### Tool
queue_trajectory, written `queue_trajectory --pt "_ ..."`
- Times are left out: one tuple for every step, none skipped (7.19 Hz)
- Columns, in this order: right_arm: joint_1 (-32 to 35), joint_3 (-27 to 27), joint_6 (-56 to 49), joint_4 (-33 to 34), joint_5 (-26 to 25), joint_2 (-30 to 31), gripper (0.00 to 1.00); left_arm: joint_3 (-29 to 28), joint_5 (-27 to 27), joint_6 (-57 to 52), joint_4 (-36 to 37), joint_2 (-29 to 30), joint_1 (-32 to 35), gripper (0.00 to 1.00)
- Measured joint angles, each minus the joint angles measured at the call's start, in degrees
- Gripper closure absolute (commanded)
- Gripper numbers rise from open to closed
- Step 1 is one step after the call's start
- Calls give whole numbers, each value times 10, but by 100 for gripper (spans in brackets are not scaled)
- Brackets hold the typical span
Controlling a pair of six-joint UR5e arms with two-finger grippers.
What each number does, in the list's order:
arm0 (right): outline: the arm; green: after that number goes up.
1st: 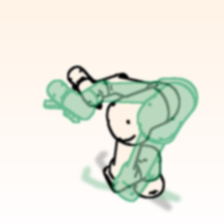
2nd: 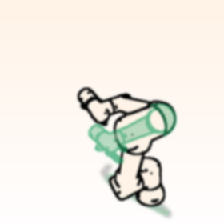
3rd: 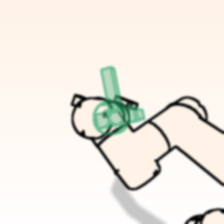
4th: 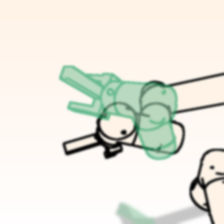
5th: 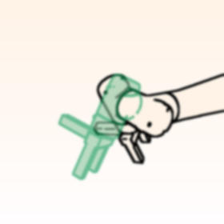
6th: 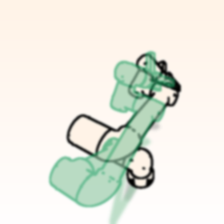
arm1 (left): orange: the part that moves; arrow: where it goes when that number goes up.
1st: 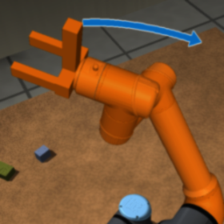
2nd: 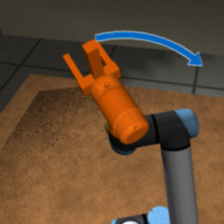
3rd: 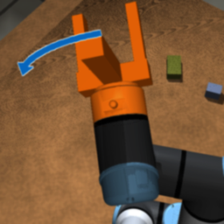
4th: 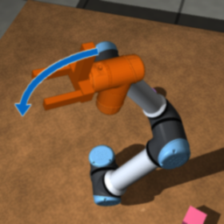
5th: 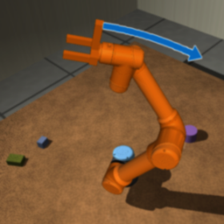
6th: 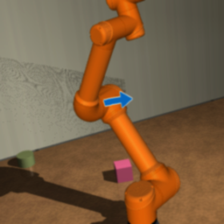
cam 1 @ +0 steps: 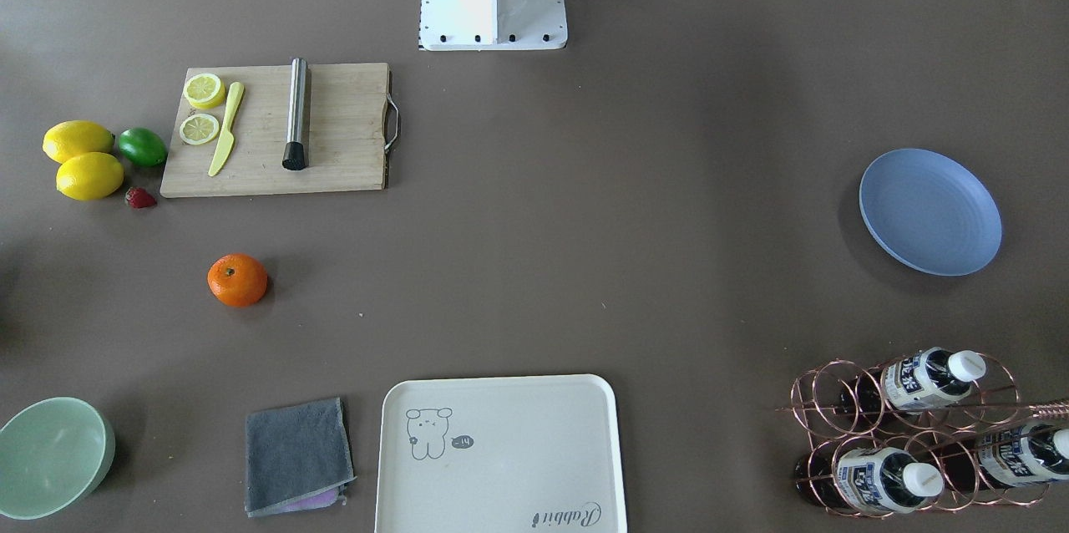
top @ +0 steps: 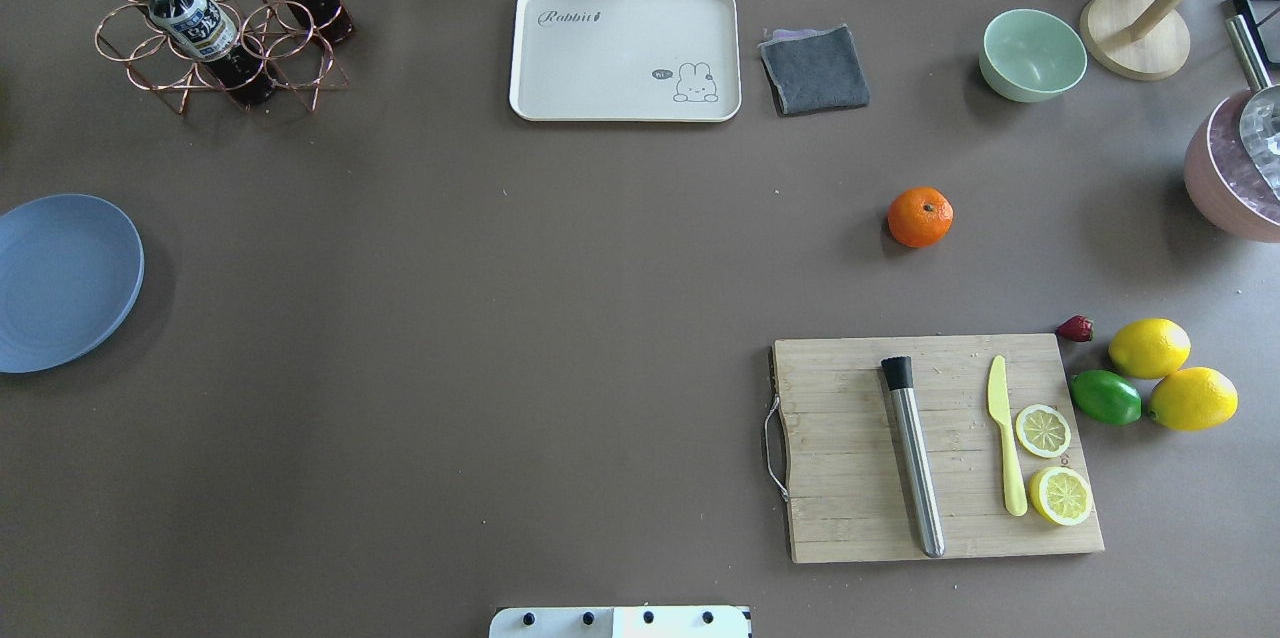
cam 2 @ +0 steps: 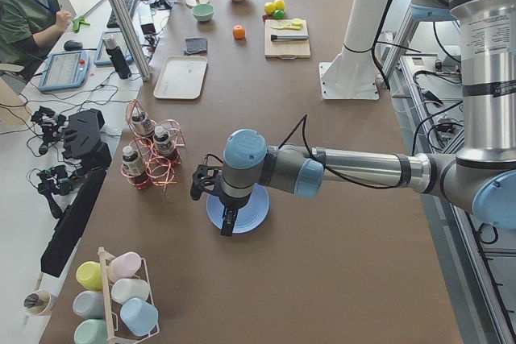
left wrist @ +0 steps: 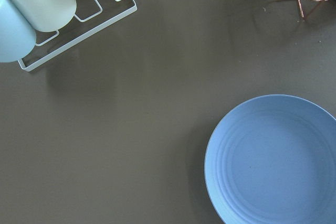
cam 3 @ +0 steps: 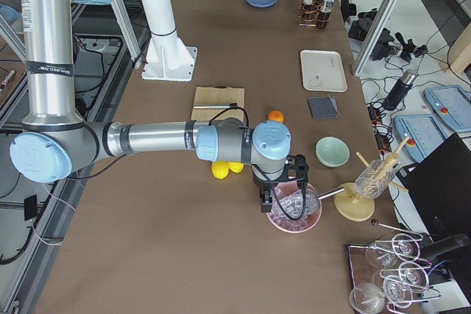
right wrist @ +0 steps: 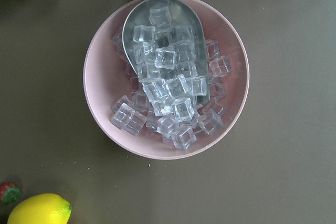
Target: Pick orange to plate
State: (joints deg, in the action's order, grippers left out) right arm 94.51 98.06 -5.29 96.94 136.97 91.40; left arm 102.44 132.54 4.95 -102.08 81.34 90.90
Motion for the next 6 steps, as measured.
queue_trajectory --pt "4 2 1 0 1 -1 0 -1 0 -1 -5 -2 0 2" --pt "5 1 7 1 3 -3 0 -3 0 -1 -11 -6 -1 2" --pt "6 0 14 2 9 -2 0 -6 0 -1 -13 -6 -1 2" --pt "7 2 18 3 18 3 0 -12 -1 0 -14 -2 -2 2" --pt "8 7 21 4 24 9 0 -16 -1 0 -16 1 -3 2" --pt "8 10 25 4 24 12 0 -18 -1 0 -17 3 -3 2"
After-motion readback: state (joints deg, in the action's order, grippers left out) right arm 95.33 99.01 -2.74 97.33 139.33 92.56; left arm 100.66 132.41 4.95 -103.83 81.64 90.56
